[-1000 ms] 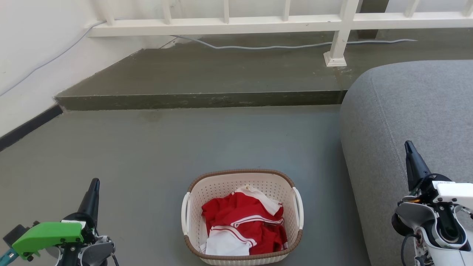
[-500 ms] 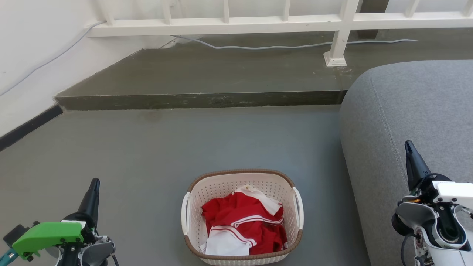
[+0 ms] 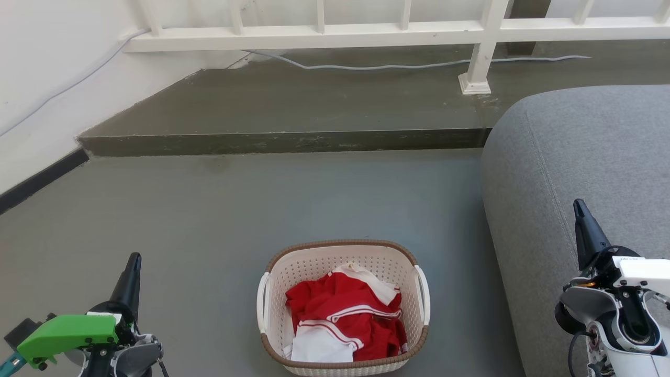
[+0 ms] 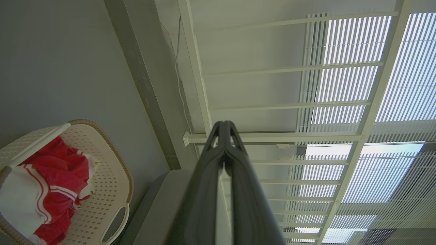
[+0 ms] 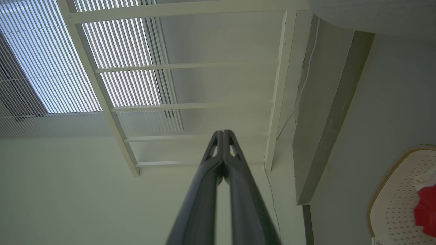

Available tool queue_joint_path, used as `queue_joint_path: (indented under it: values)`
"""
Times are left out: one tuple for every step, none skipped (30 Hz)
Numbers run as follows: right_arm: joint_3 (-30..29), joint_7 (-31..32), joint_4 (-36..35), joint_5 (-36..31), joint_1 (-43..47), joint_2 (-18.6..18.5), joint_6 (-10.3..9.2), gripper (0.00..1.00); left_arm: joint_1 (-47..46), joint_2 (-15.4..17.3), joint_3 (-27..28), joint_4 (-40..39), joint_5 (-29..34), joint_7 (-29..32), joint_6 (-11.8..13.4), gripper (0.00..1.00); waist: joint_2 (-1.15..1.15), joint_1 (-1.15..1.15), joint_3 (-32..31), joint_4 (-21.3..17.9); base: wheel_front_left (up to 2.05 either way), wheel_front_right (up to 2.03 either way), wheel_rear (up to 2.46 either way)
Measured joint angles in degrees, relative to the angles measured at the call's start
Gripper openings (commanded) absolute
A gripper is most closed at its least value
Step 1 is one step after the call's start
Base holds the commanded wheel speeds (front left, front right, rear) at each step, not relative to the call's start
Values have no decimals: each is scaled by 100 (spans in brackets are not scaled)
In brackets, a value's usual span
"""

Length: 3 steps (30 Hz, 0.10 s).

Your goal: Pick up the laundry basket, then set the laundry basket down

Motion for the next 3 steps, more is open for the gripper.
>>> queue_joint_path:
  values:
    - [0, 0, -1, 0, 0, 0, 0, 0, 0, 0, 0, 0, 0, 0, 0, 0, 0, 0, 0, 0, 0, 0, 0]
    - [0, 0, -1, 0, 0, 0, 0, 0, 0, 0, 0, 0, 0, 0, 0, 0, 0, 0, 0, 0, 0, 0, 0]
    - [0, 0, -1, 0, 0, 0, 0, 0, 0, 0, 0, 0, -1, 0, 0, 0, 0, 0, 0, 0, 0, 0, 0]
